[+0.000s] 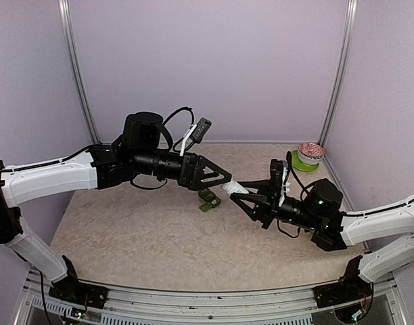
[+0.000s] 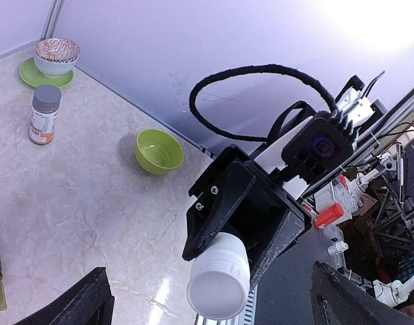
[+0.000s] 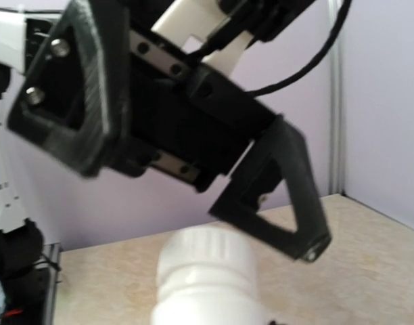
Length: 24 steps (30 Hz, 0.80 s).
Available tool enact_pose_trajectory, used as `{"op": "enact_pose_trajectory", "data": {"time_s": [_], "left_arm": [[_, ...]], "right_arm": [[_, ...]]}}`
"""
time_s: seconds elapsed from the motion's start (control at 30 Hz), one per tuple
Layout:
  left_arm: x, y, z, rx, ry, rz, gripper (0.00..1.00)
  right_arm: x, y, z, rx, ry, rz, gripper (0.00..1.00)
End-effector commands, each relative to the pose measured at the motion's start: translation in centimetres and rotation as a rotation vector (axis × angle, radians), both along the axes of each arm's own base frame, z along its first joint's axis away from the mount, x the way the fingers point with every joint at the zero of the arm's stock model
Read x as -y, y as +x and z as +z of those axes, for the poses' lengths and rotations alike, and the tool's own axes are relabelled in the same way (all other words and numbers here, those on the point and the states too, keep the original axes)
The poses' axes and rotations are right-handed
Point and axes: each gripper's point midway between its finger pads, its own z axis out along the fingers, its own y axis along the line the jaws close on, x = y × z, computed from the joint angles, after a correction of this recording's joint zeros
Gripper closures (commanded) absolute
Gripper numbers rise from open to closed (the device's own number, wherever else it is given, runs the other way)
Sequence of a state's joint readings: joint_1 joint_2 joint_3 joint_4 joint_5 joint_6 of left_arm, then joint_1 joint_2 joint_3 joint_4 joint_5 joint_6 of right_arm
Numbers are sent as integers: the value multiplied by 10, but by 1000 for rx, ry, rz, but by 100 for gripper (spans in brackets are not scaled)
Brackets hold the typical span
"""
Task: Sort the pills into containers
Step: Screw the lid of the pill bottle onto the pill bottle.
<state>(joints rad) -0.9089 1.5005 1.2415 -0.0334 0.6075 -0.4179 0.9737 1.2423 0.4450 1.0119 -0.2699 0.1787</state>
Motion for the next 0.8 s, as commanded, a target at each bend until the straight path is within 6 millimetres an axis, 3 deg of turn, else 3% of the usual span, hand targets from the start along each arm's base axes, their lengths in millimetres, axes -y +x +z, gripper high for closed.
{"op": "enact_pose_trajectory", "data": {"time_s": [0.0, 0.4, 0.77], "left_arm": [[6, 4, -9, -45, 10, 33, 1], [18, -8, -7, -39, -10, -21, 1], [20, -8, -4, -28, -22, -27, 1]], "right_arm": [[-2, 9, 16, 52, 5, -66, 72], [-11, 31, 1, 39, -60, -154, 73], [-29, 35, -18, 26, -143, -160, 73]]}}
